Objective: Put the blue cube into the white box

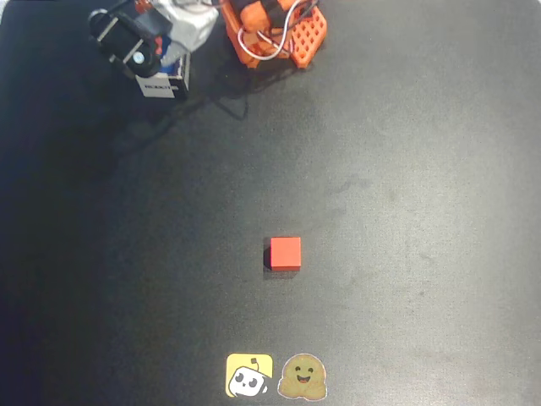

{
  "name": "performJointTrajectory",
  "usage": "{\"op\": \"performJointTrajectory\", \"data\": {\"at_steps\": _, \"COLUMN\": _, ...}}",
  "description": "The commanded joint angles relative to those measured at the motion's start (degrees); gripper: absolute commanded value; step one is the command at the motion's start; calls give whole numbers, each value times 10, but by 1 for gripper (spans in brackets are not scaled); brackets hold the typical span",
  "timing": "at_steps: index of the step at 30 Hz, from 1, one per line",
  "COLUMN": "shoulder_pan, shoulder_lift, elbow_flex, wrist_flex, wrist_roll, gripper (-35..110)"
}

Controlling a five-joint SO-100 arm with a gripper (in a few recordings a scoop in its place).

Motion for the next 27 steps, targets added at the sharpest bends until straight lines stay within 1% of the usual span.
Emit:
{"op": "performJointTrajectory", "data": {"at_steps": 1, "shoulder_pan": -47, "shoulder_lift": 17, "elbow_flex": 4, "wrist_flex": -31, "wrist_roll": 5, "gripper": 0}}
{"op": "performJointTrajectory", "data": {"at_steps": 6, "shoulder_pan": -196, "shoulder_lift": 50, "elbow_flex": 18, "wrist_flex": -50, "wrist_roll": 71, "gripper": 0}}
{"op": "performJointTrajectory", "data": {"at_steps": 9, "shoulder_pan": -287, "shoulder_lift": 153, "elbow_flex": 64, "wrist_flex": -39, "wrist_roll": 105, "gripper": 0}}
{"op": "performJointTrajectory", "data": {"at_steps": 10, "shoulder_pan": -318, "shoulder_lift": 205, "elbow_flex": 85, "wrist_flex": -13, "wrist_roll": 140, "gripper": 0}}
{"op": "performJointTrajectory", "data": {"at_steps": 11, "shoulder_pan": -350, "shoulder_lift": 211, "elbow_flex": 96, "wrist_flex": -4, "wrist_roll": 166, "gripper": 0}}
{"op": "performJointTrajectory", "data": {"at_steps": 12, "shoulder_pan": -369, "shoulder_lift": 207, "elbow_flex": 100, "wrist_flex": -5, "wrist_roll": 182, "gripper": 0}}
{"op": "performJointTrajectory", "data": {"at_steps": 16, "shoulder_pan": -421, "shoulder_lift": 188, "elbow_flex": 98, "wrist_flex": -10, "wrist_roll": 183, "gripper": 0}}
{"op": "performJointTrajectory", "data": {"at_steps": 18, "shoulder_pan": -462, "shoulder_lift": 187, "elbow_flex": 100, "wrist_flex": -9, "wrist_roll": 209, "gripper": 0}}
{"op": "performJointTrajectory", "data": {"at_steps": 23, "shoulder_pan": -572, "shoulder_lift": 186, "elbow_flex": 139, "wrist_flex": -46, "wrist_roll": 254, "gripper": 0}}
{"op": "performJointTrajectory", "data": {"at_steps": 25, "shoulder_pan": -610, "shoulder_lift": 186, "elbow_flex": 154, "wrist_flex": -49, "wrist_roll": 294, "gripper": 0}}
{"op": "performJointTrajectory", "data": {"at_steps": 27, "shoulder_pan": -630, "shoulder_lift": 187, "elbow_flex": 173, "wrist_flex": -65, "wrist_roll": 293, "gripper": 0}}
